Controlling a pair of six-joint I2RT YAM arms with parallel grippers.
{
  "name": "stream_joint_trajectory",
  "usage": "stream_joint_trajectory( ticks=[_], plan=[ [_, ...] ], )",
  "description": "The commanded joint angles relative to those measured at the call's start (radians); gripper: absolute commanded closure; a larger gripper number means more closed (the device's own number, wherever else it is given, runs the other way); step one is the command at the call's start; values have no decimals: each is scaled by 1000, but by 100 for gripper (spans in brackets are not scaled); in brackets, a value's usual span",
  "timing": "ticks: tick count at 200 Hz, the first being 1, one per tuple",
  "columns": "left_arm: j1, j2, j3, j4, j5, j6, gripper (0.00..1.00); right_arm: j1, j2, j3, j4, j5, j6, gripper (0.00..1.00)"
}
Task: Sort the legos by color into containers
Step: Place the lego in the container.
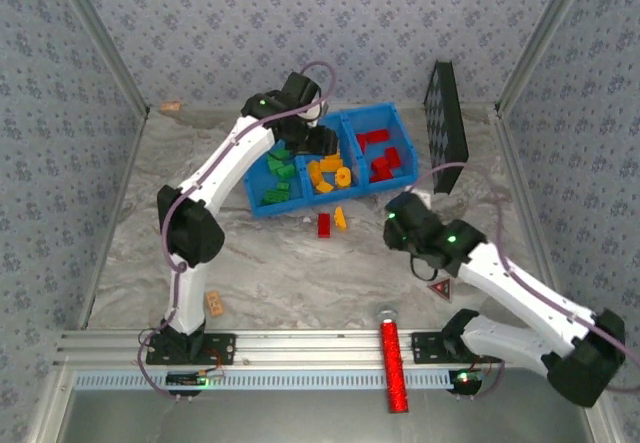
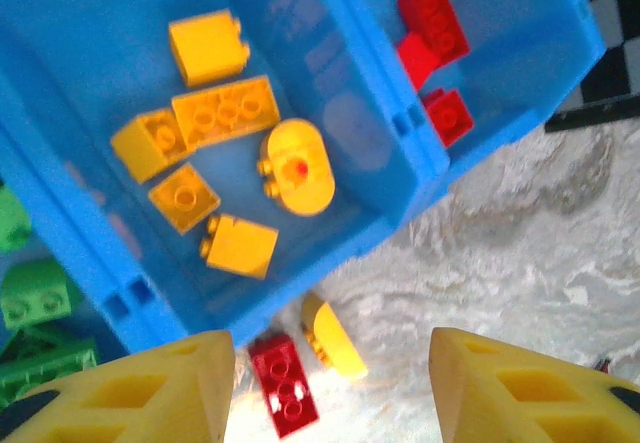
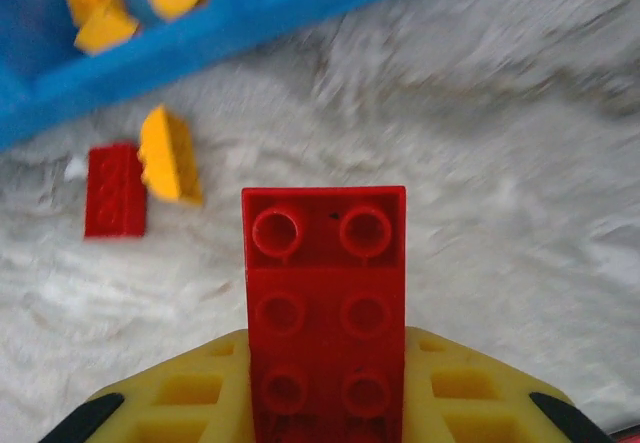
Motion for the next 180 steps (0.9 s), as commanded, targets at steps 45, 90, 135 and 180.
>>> stream_joint_trajectory(
  ticks=[45, 90, 135, 180],
  plan=[
    [-91, -195, -300, 61, -75, -89, 44, -378, 97, 115, 89, -177, -412, 80],
    [-139, -267, -455, 95, -93, -189, 45, -485, 268, 239, 207, -287, -548, 79],
    [-211, -253, -473, 94, -142, -264, 44, -491, 493, 451, 243, -322, -636, 79],
    [-273, -216, -502, 134, -230, -424, 40, -491, 717, 649, 229, -318, -699, 79]
  ],
)
